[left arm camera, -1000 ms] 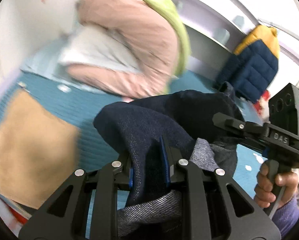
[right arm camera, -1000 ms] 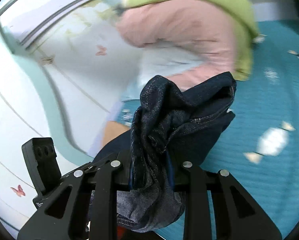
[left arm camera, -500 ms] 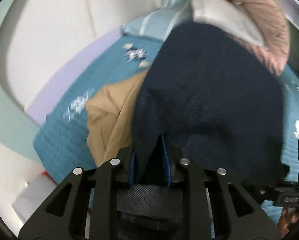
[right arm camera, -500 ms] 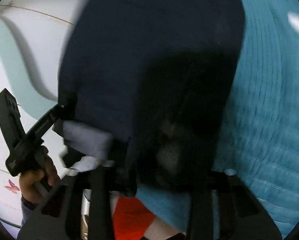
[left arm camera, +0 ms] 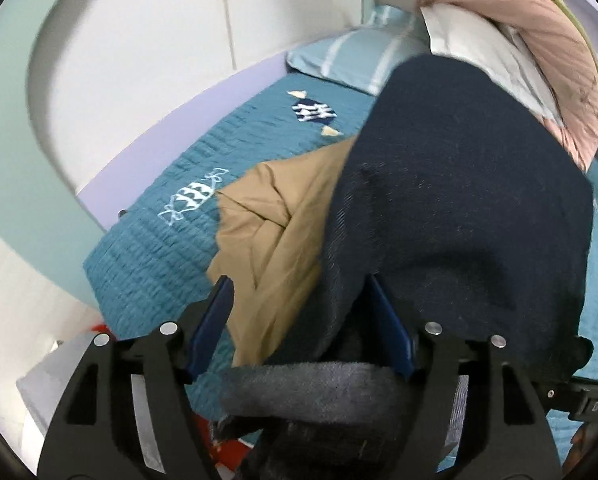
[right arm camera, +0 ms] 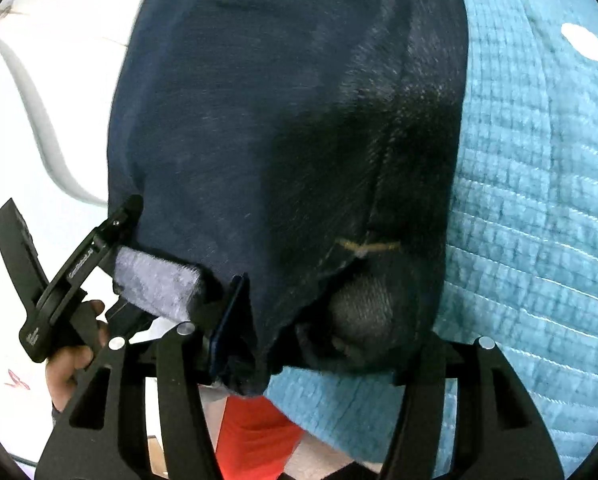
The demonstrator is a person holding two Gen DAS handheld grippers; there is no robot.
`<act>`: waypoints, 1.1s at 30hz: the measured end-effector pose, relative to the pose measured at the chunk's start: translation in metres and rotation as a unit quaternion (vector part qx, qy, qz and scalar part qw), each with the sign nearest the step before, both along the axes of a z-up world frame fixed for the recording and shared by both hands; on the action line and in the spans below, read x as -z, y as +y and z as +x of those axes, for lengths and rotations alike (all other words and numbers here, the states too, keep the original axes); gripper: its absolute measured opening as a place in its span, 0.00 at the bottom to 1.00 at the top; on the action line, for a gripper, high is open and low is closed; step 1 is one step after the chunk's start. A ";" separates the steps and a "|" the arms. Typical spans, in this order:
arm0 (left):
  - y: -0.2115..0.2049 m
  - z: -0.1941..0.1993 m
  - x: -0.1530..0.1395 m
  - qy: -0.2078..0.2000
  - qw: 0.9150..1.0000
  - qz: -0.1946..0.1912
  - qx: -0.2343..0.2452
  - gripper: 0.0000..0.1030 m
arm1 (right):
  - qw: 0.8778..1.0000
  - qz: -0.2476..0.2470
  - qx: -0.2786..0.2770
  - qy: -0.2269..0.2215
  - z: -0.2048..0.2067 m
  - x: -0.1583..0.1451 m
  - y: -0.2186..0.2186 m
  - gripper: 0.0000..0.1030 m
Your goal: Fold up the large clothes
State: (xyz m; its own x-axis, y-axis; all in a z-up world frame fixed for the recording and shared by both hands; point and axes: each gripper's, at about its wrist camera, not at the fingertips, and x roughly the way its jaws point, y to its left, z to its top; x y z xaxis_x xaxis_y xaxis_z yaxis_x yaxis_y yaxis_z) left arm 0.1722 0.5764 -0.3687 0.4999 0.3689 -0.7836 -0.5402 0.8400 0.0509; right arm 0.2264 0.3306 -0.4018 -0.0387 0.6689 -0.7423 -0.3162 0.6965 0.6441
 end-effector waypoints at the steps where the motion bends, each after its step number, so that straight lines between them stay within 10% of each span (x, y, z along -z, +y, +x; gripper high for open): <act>1: -0.004 -0.004 -0.006 -0.005 1.000 0.010 -0.004 0.68 | 1.000 0.004 0.000 -0.002 -0.001 -0.005 -0.002 0.54; 13: -0.093 -0.051 -0.106 -0.076 0.996 0.050 -0.004 0.80 | 0.994 -0.028 -0.015 -0.106 -0.032 -0.087 -0.052 0.58; 23: -0.212 -0.099 -0.154 -0.104 0.993 0.051 0.016 0.90 | 0.957 -0.047 -0.021 -0.284 -0.090 -0.198 -0.127 0.74; 33: -0.301 -0.139 -0.203 -0.119 0.988 0.098 0.016 0.95 | 0.932 -0.042 0.015 -0.361 -0.148 -0.253 -0.200 0.75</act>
